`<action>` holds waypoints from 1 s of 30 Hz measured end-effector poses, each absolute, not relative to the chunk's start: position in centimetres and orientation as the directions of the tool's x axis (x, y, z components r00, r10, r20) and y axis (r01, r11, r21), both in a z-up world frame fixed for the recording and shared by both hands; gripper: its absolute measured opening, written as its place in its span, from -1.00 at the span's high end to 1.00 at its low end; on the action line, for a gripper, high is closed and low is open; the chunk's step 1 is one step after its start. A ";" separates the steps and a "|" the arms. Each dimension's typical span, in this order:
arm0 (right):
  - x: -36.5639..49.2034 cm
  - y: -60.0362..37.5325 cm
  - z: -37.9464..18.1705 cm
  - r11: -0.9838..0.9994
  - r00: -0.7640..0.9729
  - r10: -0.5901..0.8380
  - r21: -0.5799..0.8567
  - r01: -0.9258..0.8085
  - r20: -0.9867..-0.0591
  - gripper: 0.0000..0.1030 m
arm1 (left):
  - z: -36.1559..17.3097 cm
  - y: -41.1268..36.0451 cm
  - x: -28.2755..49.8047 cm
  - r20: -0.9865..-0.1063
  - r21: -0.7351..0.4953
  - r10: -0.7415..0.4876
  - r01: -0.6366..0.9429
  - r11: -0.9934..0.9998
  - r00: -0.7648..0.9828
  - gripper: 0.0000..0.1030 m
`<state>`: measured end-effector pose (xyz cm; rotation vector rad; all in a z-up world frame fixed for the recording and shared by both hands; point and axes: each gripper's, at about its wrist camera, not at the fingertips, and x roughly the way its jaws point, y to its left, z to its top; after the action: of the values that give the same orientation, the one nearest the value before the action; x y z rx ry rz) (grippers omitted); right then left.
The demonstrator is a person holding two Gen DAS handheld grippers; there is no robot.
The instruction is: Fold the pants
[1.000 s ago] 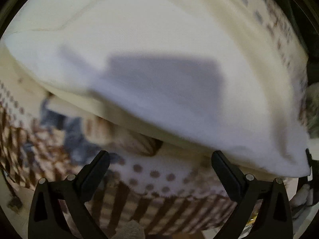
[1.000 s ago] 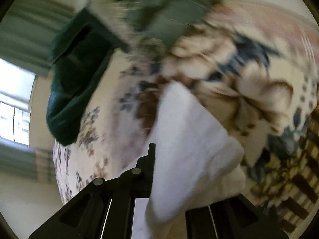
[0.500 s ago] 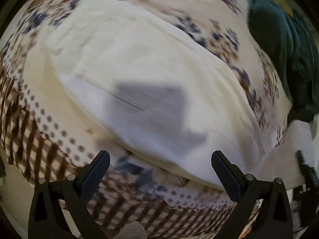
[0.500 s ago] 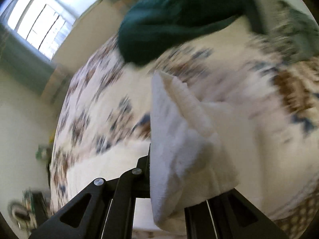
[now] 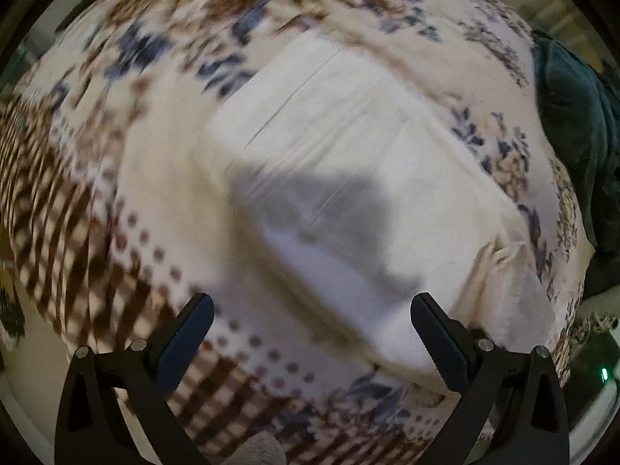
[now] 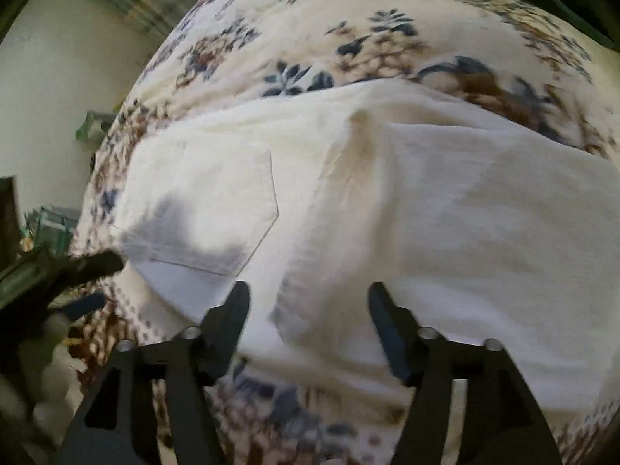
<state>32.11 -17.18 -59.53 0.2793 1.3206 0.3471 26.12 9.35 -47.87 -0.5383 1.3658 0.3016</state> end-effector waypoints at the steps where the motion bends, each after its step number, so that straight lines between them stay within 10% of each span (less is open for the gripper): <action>1: 31.8 -18.1 -59.0 0.919 0.218 0.394 0.389 -0.065 -0.893 -0.54 | -47.7 8.8 27.0 -0.972 -0.203 -0.116 -0.482 0.852 0.205 -1.00; 11: 28.7 -34.3 -58.4 0.923 0.212 0.138 0.204 0.327 -0.967 -0.79 | -50.5 -3.6 35.7 -0.941 -0.326 -0.301 -0.184 0.927 0.153 -1.00; 15: 29.4 -36.9 -60.0 0.909 0.175 0.114 0.174 0.379 -0.978 -0.88 | -53.9 -8.9 37.5 -0.981 -0.183 -0.180 -0.041 0.982 0.065 -1.00; 18: 29.5 -38.3 -61.5 0.886 0.162 0.139 0.195 0.420 -0.977 -0.88 | -55.9 -8.4 37.4 -0.988 -0.147 -0.144 -0.060 0.987 0.047 -0.67; 20: 29.6 -38.9 -62.1 0.873 0.155 0.151 0.205 0.443 -0.976 -0.88 | -55.1 -6.8 36.9 -0.970 -0.226 -0.216 -0.092 0.970 0.111 0.56; 21: 29.6 -39.1 -62.4 0.867 0.155 0.162 0.215 0.449 -0.975 -0.88 | -54.8 -5.9 36.6 -0.958 -0.277 -0.265 -0.104 0.955 0.112 0.77; 30: 29.7 -37.3 -62.1 0.907 0.121 0.149 0.184 0.380 -0.981 -0.88 | -54.6 -1.3 34.7 -0.927 -0.374 -0.357 -0.224 0.900 0.113 0.76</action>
<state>29.66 -37.33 -62.11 0.4436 1.4536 -0.1767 34.66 -1.32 -54.61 -0.4850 1.4723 -0.1032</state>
